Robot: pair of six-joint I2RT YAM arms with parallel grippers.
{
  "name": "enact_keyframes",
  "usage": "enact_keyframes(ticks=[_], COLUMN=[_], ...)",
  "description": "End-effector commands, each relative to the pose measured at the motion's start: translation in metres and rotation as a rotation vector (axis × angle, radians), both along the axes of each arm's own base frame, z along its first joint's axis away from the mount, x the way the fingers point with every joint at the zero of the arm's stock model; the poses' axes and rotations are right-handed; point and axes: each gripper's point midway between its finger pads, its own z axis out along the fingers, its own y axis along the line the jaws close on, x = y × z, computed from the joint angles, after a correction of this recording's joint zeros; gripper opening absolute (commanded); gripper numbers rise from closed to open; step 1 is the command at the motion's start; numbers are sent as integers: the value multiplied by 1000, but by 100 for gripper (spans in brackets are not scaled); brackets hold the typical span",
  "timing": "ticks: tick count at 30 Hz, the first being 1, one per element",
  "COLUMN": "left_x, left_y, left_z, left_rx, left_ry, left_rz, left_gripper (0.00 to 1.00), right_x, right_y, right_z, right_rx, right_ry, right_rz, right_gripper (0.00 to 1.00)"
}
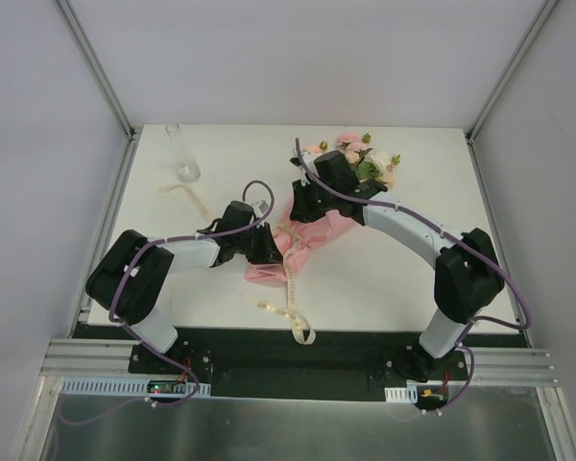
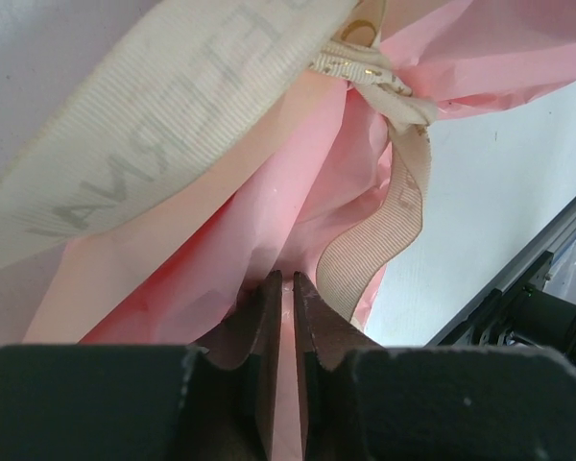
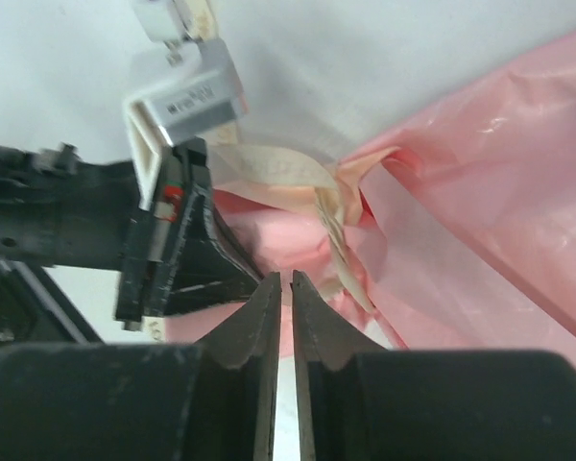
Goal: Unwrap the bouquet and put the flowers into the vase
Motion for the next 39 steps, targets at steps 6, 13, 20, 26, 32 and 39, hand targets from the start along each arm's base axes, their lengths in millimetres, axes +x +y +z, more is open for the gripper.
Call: enact_keyframes(ticks=[6, 13, 20, 26, 32, 39], left_x=[-4, -5, -5, -4, -5, -6], left_y=[3, 3, 4, 3, 3, 6], left_z=[2, 2, 0, 0, -1, -2], left_rx=[9, 13, 16, 14, 16, 27], left_ry=[-17, -17, -15, -10, -8, -9], left_rz=[-8, -9, -6, -6, -5, 0], left_gripper=[10, 11, 12, 12, 12, 12], right_x=[-4, 1, -1, -2, 3, 6], right_y=[-28, -29, -27, -16, -11, -8], right_z=[-41, -72, -84, -85, -94, -95], right_rx=[-312, -429, -440, -402, -421, -461], right_ry=[-87, -83, -80, -87, -105, -159], right_rz=[42, 51, 86, 101, 103, 102], right_gripper=[16, 14, 19, 25, 26, 23])
